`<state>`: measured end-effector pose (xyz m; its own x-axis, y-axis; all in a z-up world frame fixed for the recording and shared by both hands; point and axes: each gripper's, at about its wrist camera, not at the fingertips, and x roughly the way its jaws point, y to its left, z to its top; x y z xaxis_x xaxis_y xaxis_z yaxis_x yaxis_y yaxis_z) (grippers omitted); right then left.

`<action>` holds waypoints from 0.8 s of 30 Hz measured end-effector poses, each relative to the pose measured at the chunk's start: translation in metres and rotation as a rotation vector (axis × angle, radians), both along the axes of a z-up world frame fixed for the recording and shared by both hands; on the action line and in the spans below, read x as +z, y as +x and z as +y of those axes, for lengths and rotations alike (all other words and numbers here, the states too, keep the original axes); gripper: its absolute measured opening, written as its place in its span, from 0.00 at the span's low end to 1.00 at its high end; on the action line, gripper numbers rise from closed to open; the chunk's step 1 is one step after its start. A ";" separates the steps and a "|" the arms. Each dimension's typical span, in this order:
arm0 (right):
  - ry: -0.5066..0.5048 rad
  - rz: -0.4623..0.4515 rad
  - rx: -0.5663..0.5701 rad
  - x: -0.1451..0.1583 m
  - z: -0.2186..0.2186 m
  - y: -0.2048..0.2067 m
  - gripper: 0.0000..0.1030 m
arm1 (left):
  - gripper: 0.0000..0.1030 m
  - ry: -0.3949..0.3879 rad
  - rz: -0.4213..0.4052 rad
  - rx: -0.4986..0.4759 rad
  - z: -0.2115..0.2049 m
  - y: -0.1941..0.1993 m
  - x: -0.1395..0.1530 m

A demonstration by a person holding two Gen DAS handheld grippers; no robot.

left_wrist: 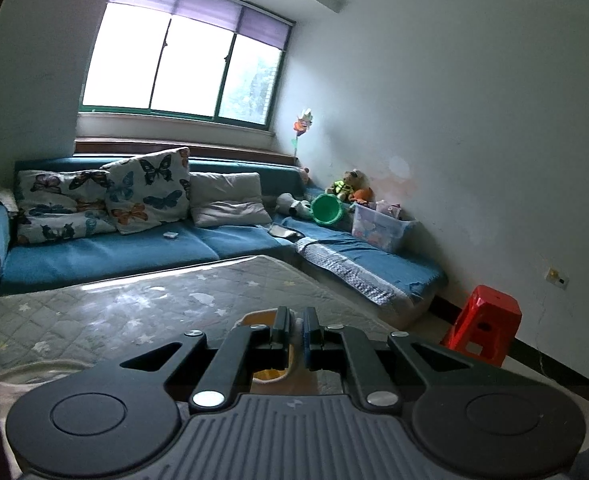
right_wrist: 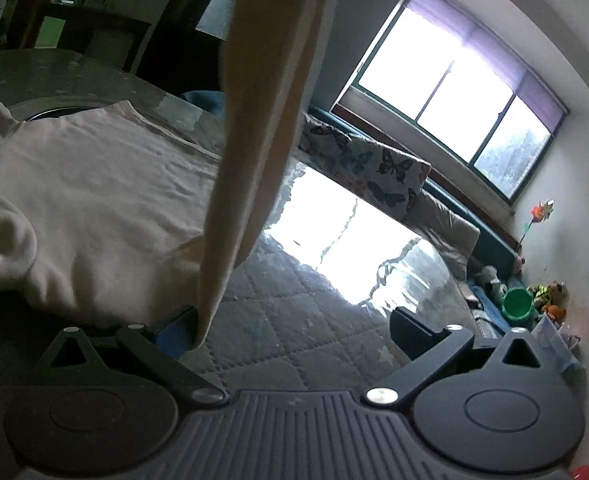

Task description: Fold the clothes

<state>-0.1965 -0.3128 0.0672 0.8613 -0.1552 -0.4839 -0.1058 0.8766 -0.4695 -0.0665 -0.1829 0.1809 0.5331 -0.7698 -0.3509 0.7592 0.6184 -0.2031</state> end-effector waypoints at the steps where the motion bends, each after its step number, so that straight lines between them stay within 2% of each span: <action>1: 0.000 0.001 0.002 0.000 0.000 -0.001 0.99 | 0.07 0.002 0.001 0.007 0.006 -0.001 -0.002; 9: -0.022 0.025 0.058 -0.003 0.005 -0.006 0.99 | 0.07 0.063 0.005 0.056 0.060 -0.012 -0.033; 14: -0.005 0.066 0.108 -0.002 0.006 -0.008 0.99 | 0.07 0.133 0.086 0.119 0.086 -0.011 -0.066; 17: 0.066 0.103 0.143 0.006 0.002 -0.007 0.99 | 0.07 0.166 0.146 0.168 0.100 -0.007 -0.087; 20: 0.175 0.141 0.164 0.019 -0.008 0.001 0.98 | 0.07 0.158 0.186 0.194 0.112 -0.005 -0.099; 24: 0.328 0.201 0.156 0.029 -0.030 0.026 0.90 | 0.08 0.158 0.170 0.201 0.120 -0.013 -0.106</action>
